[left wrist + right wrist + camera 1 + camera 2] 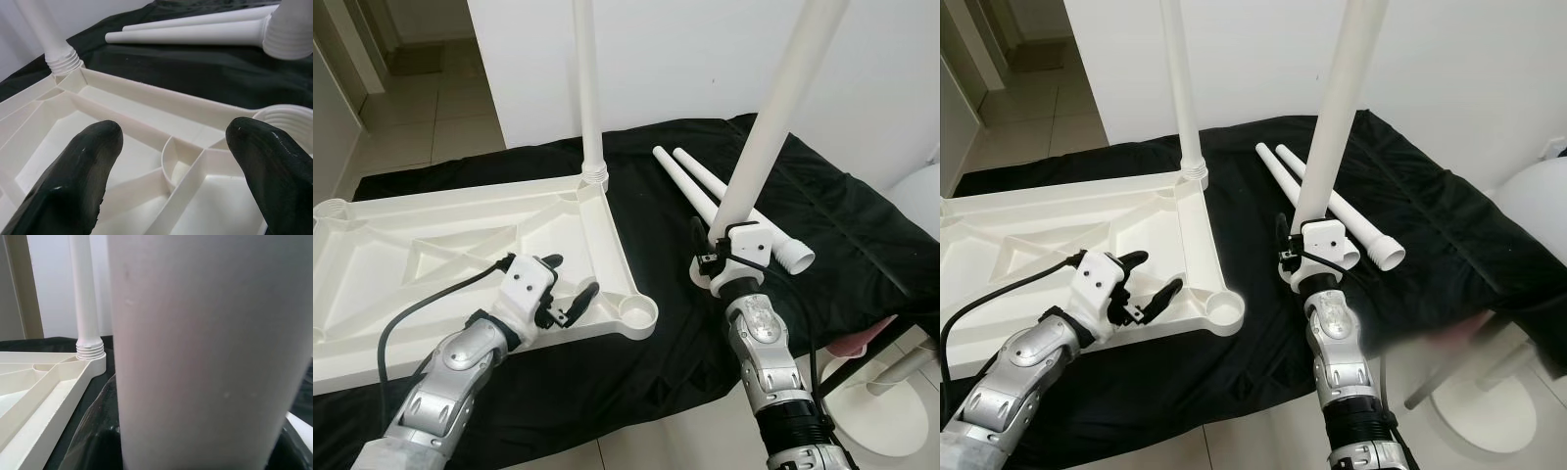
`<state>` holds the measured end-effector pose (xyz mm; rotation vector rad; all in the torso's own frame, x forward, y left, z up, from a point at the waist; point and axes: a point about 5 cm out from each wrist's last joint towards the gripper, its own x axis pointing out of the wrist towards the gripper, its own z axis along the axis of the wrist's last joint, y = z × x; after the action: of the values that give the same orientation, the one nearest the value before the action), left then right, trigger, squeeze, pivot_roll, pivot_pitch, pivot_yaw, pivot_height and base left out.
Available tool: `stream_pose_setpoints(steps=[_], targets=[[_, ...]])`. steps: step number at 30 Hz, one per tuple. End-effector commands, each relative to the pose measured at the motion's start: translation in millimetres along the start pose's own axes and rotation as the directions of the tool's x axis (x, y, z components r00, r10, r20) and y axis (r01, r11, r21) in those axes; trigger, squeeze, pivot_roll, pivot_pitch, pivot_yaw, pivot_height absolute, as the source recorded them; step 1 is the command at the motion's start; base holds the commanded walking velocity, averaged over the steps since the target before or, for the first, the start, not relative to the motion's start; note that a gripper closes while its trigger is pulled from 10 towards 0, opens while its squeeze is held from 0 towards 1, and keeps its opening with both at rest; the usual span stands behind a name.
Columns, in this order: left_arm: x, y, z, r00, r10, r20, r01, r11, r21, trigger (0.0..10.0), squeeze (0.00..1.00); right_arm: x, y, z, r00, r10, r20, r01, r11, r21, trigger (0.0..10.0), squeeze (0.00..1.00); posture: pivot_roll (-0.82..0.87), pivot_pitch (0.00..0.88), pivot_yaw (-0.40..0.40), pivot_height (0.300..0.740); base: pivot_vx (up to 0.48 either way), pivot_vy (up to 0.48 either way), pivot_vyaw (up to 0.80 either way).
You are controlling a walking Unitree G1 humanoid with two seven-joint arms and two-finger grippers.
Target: Building children table
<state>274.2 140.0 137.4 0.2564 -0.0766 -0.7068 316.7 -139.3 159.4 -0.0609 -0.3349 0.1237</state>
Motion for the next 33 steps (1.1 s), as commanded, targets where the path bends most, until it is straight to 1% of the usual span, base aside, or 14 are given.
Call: stream_pose_setpoints(steps=[1, 3, 5, 6, 8, 10, 11, 14, 20, 21, 22, 24, 27, 33], targets=[[-6.3, -11.3, -9, 0.972, -0.228, -0.048, 0.227, 0.974, -0.023, 10.0, 0.0, -1.6, 0.7, 2, 1.0, -0.001, 0.016, 0.001, 1.0, -0.001, 10.0, 0.0, -0.01, 0.0, 0.023, 0.74, 0.0, 0.0, 0.0], [-11.5, -16.0, -9, 0.955, -0.293, -0.049, 0.29, 0.955, -0.071, 10.0, 0.0, -2.4, -0.3, 1, 1.0, -0.004, 0.015, 0.004, 1.0, -0.005, 10.0, 0.0, -0.02, 0.0, 0.022, 0.74, 0.0, 0.0, 0.0], [-12.8, -17.4, -9, 0.949, -0.31, -0.049, 0.305, 0.949, -0.082, 10.0, 0.0, -2.7, -0.6, 1, 1.0, -0.005, 0.015, 0.005, 1.0, -0.006, 10.0, 0.0, -0.02, 0.0, 0.022, 0.74, 0.0, 0.0, 0.0], [-15.6, -20.2, -11, 0.936, -0.347, -0.066, 0.34, 0.935, -0.1, 10.0, 0.0, -2.7, -1.1, 1, 1.0, -0.006, 0.015, 0.006, 1.0, -0.008, 10.0, 0.0, -0.02, 0.0, 0.024, 0.74, 0.0, 0.0, 0.0], [-15.6, -20.2, -11, 0.936, -0.347, -0.066, 0.34, 0.935, -0.1, 10.0, 0.0, -2.7, -1.1, 1, 1.0, -0.006, 0.015, 0.006, 1.0, -0.008, 10.0, 0.0, -0.02, 0.0, 0.024, 0.74, 0.0, 0.0, 0.0], [-19.5, -24.9, -14, 0.91, -0.402, -0.1, 0.389, 0.913, -0.123, 10.0, 0.0, -2.7, -1.7, 1, 1.0, -0.007, 0.013, 0.007, 1.0, -0.013, 10.0, 0.0, -0.02, 0.0, 0.024, 0.74, 0.0, 0.0, 0.0], [-19.5, -24.9, -14, 0.91, -0.402, -0.1, 0.389, 0.913, -0.123, 10.0, 0.0, -2.7, -1.7, 1, 1.0, -0.007, 0.013, 0.007, 1.0, -0.013, 10.0, 0.0, -0.02, 0.0, 0.024, 0.74, 0.0, 0.0, 0.0], [-22.6, -30.5, -15, 0.882, -0.454, -0.126, 0.435, 0.888, -0.147, 10.0, 0.0, -3.2, -2.1, 0, 1.0, -0.007, 0.012, 0.007, 1.0, -0.018, 10.0, 0.0, -0.02, 0.004, 0.024, 0.74, 0.0, 0.0, 0.0], [-25.9, -37.6, -9, 0.848, -0.515, -0.129, 0.493, 0.854, -0.168, 10.0, 0.0, -4.3, -3.2, 0, 1.0, -0.008, 0.007, 0.008, 1.0, -0.021, 10.0, 0.0, -0.02, 0.014, 0.023, 0.74, 0.0, 0.0, 0.0], [-25.5, -38.7, -7, 0.843, -0.52, -0.134, 0.501, 0.851, -0.156, 10.0, 0.0, -4.5, -3.6, -1, 1.0, -0.008, 0.006, 0.009, 1.0, -0.022, 10.0, 0.0, -0.02, 0.014, 0.023, 0.74, 0.0, 0.0, 0.0], [-21.7, -37.2, -8, 0.855, -0.499, -0.138, 0.481, 0.865, -0.143, 10.0, 0.0, -4.3, -3.7, -1, 1.0, -0.01, 0.006, 0.01, 1.0, -0.023, 10.0, 0.0, -0.02, 0.017, 0.026, 0.74, 0.0, 0.0, 0.0], [-21.7, -37.2, -8, 0.855, -0.499, -0.138, 0.481, 0.865, -0.143, 10.0, 0.0, -4.3, -3.7, -1, 1.0, -0.01, 0.006, 0.01, 1.0, -0.023, 10.0, 0.0, -0.02, 0.017, 0.026, 0.74, 0.0, 0.0, 0.0], [-11.3, -30.9, -10, 0.885, -0.441, -0.147, 0.432, 0.897, -0.089, 10.0, 0.0, -3.6, -3.5, 0, 1.0, -0.011, 0.007, 0.011, 1.0, -0.025, 10.0, 0.0, -0.03, 0.019, 0.029, 0.74, 0.0, 0.0, 0.0], [0.1, -22.0, -5, 0.901, -0.411, -0.138, 0.408, 0.912, -0.051, 10.0, 0.0, -3.3, -3.5, 0, 1.0, -0.012, 0.009, 0.012, 0.999, -0.029, 10.0, 0.0, -0.04, 0.021, 0.033, 0.74, 0.0, 0.0, 0.0]])
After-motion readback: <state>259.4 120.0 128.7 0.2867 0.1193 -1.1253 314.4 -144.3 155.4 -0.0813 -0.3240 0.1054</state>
